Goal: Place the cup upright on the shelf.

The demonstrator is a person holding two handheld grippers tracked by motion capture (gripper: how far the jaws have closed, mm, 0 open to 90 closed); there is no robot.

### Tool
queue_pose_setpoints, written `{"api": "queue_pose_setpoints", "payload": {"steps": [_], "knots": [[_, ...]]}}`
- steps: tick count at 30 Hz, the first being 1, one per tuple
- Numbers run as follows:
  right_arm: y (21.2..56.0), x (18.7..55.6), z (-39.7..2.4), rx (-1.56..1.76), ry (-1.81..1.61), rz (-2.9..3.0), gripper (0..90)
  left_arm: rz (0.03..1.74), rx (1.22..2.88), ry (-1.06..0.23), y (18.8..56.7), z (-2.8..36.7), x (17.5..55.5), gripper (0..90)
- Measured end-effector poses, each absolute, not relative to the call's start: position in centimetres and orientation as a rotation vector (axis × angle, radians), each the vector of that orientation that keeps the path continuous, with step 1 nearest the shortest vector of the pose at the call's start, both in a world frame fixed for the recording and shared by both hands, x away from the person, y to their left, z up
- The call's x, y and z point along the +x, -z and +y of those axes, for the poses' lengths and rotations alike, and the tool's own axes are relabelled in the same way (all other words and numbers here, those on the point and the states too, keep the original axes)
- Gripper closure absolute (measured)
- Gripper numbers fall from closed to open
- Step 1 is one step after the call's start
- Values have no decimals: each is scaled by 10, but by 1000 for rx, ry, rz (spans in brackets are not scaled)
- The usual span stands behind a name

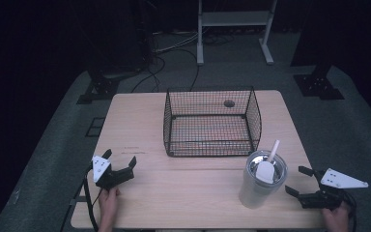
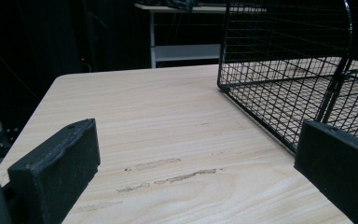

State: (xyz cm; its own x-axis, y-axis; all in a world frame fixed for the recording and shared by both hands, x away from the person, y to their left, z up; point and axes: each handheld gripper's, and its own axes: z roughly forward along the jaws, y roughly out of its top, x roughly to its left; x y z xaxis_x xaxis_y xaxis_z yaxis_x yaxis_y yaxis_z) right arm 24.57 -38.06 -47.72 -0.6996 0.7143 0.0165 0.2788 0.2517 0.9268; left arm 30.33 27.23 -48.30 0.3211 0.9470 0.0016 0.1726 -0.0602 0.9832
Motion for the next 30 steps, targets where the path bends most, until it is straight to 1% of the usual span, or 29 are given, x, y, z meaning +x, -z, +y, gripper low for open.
{"api": "queue_pose_setpoints", "payload": {"steps": [6, 7, 10, 17, 19, 20, 21, 23, 30], "knots": [[471, 232, -374, 835, -1432, 2154, 73, 1063, 1496, -901, 483, 273, 302, 0], [468, 225, -370, 783, -1452, 2164, 73, 1064, 1491, -897, 483, 274, 302, 0], [463, 217, -363, 740, -1480, 2169, 73, 1073, 1473, -892, 483, 276, 301, 0], [456, 211, -349, 708, -1479, 2211, 73, 1068, 1470, -897, 483, 276, 300, 0], [454, 210, -343, 669, -1484, 2214, 89, 1065, 1474, -901, 483, 276, 300, 0], [453, 209, -338, 646, -1487, 2218, 145, 1064, 1475, -904, 483, 275, 300, 0], [453, 209, -336, 642, -1485, 2222, 115, 1064, 1476, -903, 483, 276, 300, 0], [451, 210, -332, 653, -1486, 2224, 132, 1063, 1475, -903, 483, 276, 300, 0], [449, 215, -321, 643, -1520, 2247, 129, 1060, 1474, -907, 483, 276, 300, 0]]}}
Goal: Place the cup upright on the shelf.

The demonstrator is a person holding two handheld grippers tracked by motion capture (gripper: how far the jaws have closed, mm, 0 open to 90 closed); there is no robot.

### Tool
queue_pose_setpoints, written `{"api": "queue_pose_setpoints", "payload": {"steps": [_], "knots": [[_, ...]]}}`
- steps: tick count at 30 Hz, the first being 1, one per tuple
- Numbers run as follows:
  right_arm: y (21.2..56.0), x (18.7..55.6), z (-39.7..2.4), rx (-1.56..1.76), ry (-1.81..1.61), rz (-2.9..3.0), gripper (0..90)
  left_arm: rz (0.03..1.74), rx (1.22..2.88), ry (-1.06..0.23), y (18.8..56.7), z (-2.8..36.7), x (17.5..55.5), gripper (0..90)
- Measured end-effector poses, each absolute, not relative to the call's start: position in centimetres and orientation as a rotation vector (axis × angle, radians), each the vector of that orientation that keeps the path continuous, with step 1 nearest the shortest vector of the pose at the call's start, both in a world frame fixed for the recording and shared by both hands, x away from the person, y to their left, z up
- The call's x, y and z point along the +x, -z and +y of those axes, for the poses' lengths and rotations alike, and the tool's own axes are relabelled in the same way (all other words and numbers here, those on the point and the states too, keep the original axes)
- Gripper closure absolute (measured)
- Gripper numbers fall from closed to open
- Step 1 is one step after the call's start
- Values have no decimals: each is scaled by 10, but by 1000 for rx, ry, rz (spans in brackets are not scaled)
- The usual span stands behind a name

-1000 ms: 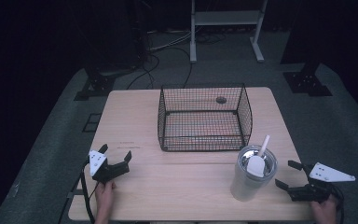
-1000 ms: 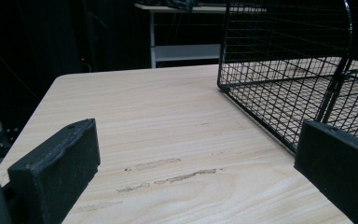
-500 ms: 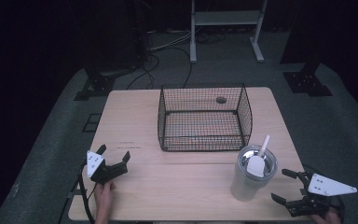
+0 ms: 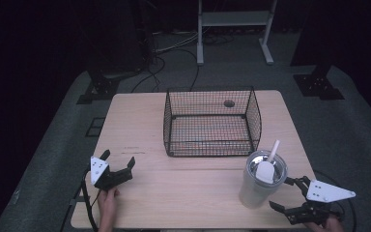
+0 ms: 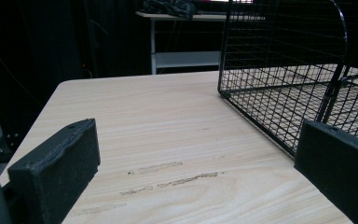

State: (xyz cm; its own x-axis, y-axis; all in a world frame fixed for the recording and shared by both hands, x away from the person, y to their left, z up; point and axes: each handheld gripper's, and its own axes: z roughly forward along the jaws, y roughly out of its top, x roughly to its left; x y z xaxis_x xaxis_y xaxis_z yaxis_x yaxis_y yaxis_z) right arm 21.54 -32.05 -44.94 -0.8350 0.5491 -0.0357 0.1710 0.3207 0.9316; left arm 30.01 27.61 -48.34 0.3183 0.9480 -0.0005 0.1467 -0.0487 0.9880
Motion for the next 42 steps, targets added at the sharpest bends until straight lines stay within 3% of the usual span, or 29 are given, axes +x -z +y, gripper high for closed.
{"api": "queue_pose_setpoints", "payload": {"steps": [15, 25, 42], "knots": [[451, 230, -299, 605, -1594, 2212, 116, 1057, 1483, -913, 484, 274, 301, 0], [454, 236, -280, 642, -1617, 2152, 56, 1051, 1486, -915, 484, 274, 301, 0], [457, 241, -272, 666, -1666, 2091, 76, 1047, 1486, -913, 484, 274, 300, 0]]}}
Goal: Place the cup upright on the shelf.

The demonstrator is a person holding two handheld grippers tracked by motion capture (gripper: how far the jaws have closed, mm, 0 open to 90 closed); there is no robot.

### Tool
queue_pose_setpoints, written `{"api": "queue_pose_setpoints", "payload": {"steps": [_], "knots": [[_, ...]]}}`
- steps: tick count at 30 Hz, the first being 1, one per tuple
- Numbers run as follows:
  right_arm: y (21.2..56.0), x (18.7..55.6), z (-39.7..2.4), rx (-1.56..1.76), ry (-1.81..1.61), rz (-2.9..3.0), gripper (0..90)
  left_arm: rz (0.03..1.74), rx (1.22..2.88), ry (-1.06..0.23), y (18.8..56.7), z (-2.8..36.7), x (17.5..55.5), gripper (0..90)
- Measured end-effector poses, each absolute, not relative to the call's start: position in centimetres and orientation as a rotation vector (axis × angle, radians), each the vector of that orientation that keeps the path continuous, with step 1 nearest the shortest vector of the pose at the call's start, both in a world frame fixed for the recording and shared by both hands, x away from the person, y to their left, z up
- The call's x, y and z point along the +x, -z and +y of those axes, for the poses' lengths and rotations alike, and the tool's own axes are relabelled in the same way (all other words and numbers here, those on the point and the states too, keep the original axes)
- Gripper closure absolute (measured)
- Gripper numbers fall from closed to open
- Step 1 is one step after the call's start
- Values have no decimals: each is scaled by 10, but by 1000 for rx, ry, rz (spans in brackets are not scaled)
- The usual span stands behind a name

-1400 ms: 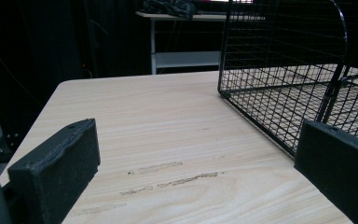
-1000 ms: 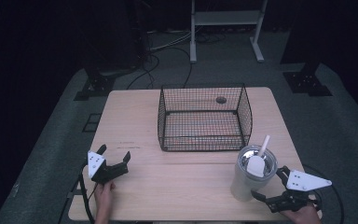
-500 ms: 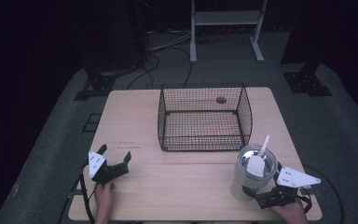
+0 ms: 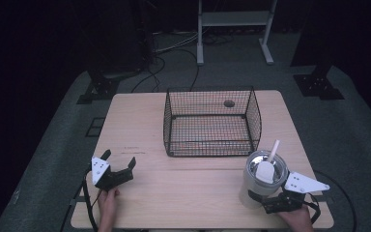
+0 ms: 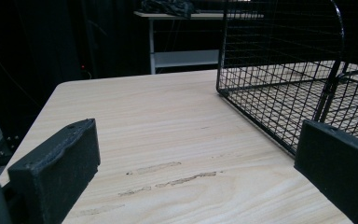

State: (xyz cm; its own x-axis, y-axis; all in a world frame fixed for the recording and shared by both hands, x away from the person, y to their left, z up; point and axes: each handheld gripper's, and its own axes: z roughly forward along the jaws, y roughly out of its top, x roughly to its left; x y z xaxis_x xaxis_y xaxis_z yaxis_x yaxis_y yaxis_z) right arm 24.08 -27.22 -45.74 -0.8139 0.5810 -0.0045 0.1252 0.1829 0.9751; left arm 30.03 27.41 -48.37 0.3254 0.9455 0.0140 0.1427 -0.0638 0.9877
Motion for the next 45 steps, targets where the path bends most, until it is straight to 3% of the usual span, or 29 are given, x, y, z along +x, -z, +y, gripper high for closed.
{"api": "queue_pose_setpoints", "payload": {"steps": [26, 45], "knots": [[458, 240, -269, 680, -1681, 2054, 81, 1047, 1486, -912, 484, 274, 300, 0], [433, 260, -252, 632, -1814, 2044, 81, 1050, 1480, -909, 484, 275, 300, 0]]}}
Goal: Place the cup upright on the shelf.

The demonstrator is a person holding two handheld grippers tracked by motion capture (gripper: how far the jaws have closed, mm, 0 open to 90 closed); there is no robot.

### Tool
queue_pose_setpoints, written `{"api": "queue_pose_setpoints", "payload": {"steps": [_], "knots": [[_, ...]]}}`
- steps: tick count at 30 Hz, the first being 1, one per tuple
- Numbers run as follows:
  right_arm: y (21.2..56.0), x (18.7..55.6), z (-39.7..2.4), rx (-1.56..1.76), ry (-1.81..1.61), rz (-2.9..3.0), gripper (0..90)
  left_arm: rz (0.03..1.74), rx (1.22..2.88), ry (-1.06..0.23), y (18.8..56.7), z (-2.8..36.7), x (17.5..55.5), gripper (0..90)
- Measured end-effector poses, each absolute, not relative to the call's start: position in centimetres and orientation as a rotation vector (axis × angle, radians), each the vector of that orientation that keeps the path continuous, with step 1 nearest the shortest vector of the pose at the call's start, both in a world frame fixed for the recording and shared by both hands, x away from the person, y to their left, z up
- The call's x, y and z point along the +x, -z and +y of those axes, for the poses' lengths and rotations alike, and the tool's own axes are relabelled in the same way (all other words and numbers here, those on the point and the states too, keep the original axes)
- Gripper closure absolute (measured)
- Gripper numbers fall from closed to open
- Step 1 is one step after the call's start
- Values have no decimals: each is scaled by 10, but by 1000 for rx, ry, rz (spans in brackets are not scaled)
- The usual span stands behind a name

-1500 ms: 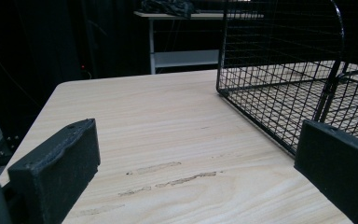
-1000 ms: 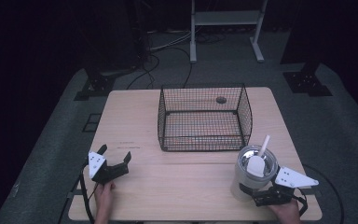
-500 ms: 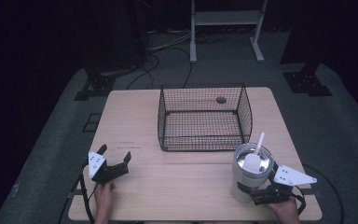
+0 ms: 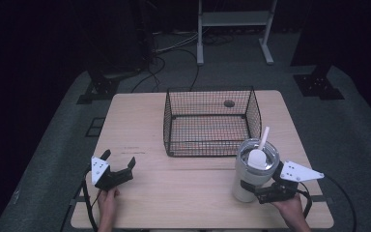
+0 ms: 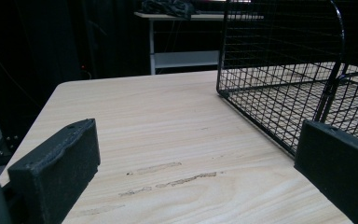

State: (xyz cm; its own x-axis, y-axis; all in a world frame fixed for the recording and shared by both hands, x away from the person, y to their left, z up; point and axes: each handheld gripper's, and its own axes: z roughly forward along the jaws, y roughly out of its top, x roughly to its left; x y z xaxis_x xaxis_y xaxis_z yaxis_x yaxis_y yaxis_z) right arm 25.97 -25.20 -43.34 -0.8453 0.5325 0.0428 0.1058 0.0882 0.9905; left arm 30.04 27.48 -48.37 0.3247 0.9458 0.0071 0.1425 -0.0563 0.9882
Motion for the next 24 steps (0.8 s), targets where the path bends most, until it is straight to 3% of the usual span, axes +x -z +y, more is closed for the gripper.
{"api": "queue_pose_setpoints", "payload": {"steps": [24], "knots": [[378, 302, -220, 525, -1911, 2028, 81, 1057, 1477, -898, 484, 275, 301, 0]]}}
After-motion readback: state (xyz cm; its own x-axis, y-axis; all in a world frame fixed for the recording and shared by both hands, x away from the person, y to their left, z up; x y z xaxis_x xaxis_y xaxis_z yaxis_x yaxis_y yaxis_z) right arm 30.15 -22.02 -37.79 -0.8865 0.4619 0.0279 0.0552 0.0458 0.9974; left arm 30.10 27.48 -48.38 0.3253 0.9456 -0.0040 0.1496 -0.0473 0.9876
